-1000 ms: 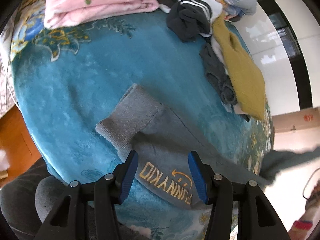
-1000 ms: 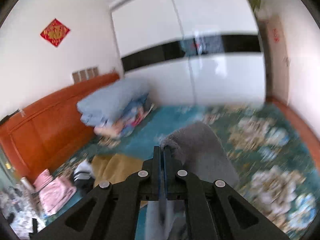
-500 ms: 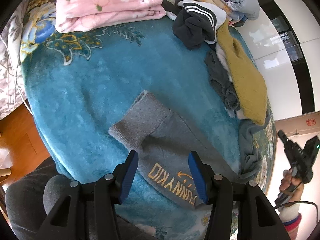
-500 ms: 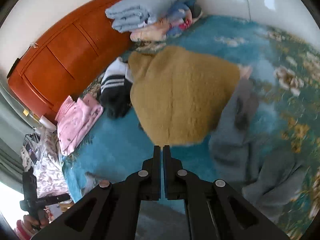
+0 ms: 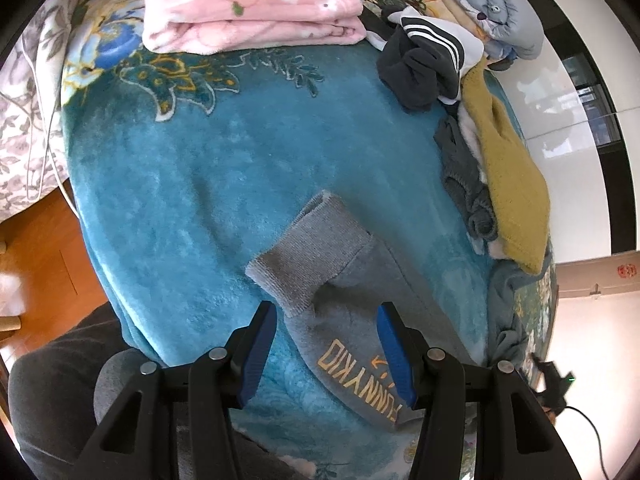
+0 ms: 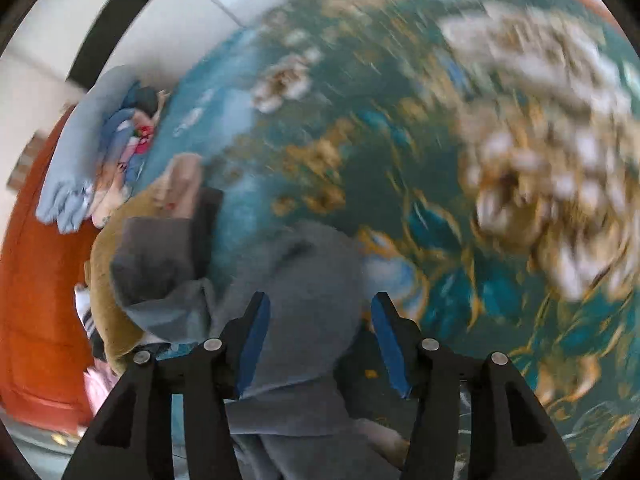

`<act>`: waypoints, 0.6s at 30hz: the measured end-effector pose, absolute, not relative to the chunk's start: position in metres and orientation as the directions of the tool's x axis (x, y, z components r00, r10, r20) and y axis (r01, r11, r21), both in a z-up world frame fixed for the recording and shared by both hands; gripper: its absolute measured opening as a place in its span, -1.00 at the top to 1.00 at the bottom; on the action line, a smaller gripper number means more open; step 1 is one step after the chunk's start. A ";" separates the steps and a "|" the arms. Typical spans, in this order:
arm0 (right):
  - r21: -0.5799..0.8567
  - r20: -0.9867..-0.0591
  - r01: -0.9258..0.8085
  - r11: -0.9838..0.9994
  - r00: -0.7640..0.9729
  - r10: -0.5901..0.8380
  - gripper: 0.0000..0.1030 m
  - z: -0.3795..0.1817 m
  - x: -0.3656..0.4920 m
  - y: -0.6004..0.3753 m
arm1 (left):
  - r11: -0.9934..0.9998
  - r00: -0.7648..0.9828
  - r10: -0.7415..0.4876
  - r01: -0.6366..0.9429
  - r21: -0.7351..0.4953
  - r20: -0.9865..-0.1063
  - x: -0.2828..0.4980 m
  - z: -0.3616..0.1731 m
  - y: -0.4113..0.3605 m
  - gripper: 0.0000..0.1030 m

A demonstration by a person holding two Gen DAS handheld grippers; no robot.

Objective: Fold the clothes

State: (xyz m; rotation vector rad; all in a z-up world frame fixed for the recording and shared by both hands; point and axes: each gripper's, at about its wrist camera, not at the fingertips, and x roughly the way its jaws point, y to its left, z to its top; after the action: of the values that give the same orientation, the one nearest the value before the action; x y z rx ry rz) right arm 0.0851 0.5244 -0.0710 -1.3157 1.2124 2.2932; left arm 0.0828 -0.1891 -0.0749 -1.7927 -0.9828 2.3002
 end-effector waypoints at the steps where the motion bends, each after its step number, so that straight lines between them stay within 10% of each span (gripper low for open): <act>1: 0.567 -0.786 -0.551 -0.613 -0.585 -0.201 -0.11 -0.070 0.086 0.524 | -0.796 -0.320 0.418 0.322 -0.512 -0.850 0.083 -0.074 -0.188 -0.09; 6: 0.674 -0.708 -0.524 -0.520 -0.660 -0.252 -0.11 -0.064 0.088 0.523 | -0.804 -0.327 0.414 0.306 -0.510 -0.849 0.082 -0.067 -0.182 -0.09; 8: 0.714 -0.673 -0.510 -0.480 -0.689 -0.268 0.69 -0.061 0.089 0.523 | -0.804 -0.329 0.415 0.304 -0.512 -0.848 0.082 -0.066 -0.181 -0.09; 10: 0.751 -0.637 -0.494 -0.439 -0.717 -0.283 0.82 -0.059 0.090 0.523 | -0.802 -0.329 0.418 0.304 -0.514 -0.847 0.081 -0.067 -0.181 -0.09; 18: 0.832 -0.476 -0.358 -0.424 -0.852 -0.216 0.86 0.018 0.132 0.535 | -0.798 -0.320 0.446 0.281 -0.533 -0.836 0.082 -0.071 -0.180 -0.09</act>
State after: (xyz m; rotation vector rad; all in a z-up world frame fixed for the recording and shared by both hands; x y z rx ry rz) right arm 0.1320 0.5350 0.0179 -0.8192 1.6344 2.4450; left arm 0.0823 -0.1801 -0.0714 -1.7624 -0.9502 2.2763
